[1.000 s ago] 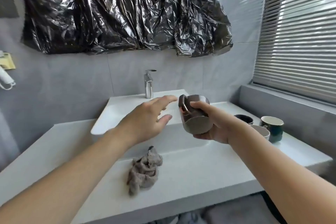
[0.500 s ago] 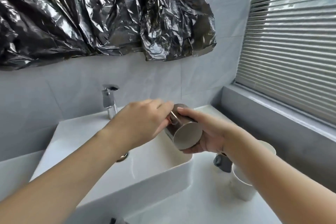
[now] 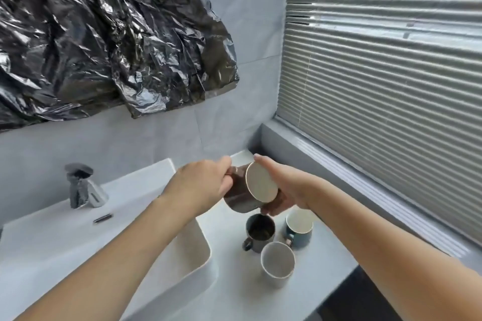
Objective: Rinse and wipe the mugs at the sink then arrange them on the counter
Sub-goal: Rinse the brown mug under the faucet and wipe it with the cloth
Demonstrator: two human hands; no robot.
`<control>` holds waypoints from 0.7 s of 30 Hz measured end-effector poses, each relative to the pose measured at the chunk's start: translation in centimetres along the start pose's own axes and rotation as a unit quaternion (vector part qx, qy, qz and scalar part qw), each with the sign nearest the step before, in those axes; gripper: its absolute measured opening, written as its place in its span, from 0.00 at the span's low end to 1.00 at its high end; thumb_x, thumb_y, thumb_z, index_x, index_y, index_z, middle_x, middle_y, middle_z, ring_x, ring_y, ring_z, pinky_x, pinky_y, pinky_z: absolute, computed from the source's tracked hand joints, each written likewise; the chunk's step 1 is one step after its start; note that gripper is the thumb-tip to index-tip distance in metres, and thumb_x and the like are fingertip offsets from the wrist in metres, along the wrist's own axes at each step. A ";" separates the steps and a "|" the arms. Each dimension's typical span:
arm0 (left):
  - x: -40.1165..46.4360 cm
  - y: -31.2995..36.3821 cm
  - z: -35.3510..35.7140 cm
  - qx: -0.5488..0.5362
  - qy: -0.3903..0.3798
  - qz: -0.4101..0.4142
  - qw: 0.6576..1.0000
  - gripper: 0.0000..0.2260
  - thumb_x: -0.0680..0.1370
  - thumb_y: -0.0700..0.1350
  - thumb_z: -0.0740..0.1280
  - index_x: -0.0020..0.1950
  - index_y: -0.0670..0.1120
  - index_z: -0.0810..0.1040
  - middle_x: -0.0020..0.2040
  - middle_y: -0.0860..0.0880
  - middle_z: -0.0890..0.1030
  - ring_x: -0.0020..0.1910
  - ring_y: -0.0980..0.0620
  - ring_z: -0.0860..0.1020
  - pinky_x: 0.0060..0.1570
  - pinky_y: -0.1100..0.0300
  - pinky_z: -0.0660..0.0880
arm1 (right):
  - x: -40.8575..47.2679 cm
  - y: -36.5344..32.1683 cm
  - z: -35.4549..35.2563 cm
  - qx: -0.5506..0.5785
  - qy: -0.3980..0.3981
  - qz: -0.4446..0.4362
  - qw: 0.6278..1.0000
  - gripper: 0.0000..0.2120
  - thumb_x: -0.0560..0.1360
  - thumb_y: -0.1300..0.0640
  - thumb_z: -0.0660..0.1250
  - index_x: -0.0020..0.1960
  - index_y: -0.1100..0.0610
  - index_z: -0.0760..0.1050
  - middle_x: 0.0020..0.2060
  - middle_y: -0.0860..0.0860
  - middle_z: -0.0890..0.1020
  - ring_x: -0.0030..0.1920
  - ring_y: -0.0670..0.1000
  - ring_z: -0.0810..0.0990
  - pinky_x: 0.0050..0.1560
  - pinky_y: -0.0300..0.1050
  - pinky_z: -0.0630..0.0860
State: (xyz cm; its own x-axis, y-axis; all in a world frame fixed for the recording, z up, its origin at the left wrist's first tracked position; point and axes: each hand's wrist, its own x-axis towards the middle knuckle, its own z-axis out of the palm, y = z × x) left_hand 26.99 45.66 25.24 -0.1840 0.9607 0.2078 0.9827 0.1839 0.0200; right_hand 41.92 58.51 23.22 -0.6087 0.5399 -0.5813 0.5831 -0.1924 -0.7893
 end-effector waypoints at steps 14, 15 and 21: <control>10.7 5.0 19.3 -0.200 -0.119 -0.276 0.932 0.09 0.77 0.53 0.59 0.40 0.50 0.67 0.39 0.50 0.79 0.42 0.43 0.76 0.39 0.53 0.73 | 18.0 4.1 -9.7 -0.369 0.060 -0.071 0.925 0.26 0.83 0.53 0.57 0.78 0.52 0.54 0.64 0.61 0.70 0.57 0.66 0.77 0.58 0.57 0.77; 10.6 5.1 20.5 -0.219 -0.127 -0.294 0.922 0.09 0.77 0.52 0.59 0.40 0.50 0.67 0.38 0.50 0.79 0.41 0.43 0.76 0.38 0.53 0.73 | 19.1 4.6 -9.7 -0.378 0.050 -0.064 0.922 0.26 0.83 0.54 0.57 0.79 0.50 0.53 0.66 0.61 0.69 0.59 0.66 0.76 0.59 0.57 0.76; 11.1 5.9 26.1 -0.316 -0.168 -0.366 0.859 0.08 0.75 0.49 0.60 0.36 0.50 0.68 0.34 0.48 0.77 0.39 0.41 0.76 0.32 0.55 0.65 | 24.8 8.3 -9.7 -0.449 0.041 -0.113 0.885 0.25 0.82 0.40 0.44 0.66 0.52 0.69 0.55 0.55 0.78 0.46 0.58 0.75 0.44 0.51 0.70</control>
State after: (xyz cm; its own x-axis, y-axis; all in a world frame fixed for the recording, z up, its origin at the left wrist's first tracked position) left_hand 30.22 62.87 2.11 -0.6486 0.6607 -0.3780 0.3962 0.7170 0.5735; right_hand 36.83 78.23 4.19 -0.7452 0.5462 -0.3824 0.6660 0.6380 -0.3865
